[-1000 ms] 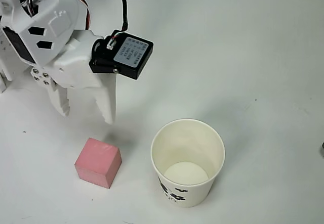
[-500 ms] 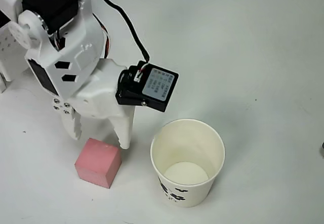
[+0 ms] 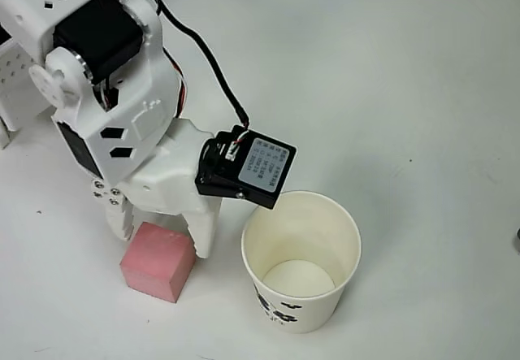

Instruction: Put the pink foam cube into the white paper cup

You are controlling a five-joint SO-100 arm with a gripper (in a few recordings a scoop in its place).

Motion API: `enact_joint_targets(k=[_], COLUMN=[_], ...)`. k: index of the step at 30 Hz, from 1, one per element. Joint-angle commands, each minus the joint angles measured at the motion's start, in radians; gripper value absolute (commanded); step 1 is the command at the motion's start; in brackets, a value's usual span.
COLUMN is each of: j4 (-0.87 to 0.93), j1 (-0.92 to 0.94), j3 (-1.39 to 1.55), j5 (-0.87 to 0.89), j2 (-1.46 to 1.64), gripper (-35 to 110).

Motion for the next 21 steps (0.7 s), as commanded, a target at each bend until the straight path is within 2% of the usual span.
enact_joint_targets(k=[1,17,21], j4=[-0.014,-0.014,-0.014], j1=[0.023,0.049,0.048], j3=[-0.087,-0.089,-0.089], j5=[-0.032,-0.032,-0.035], j2=[0.032,-0.06,-0.061], gripper=[39,39,32])
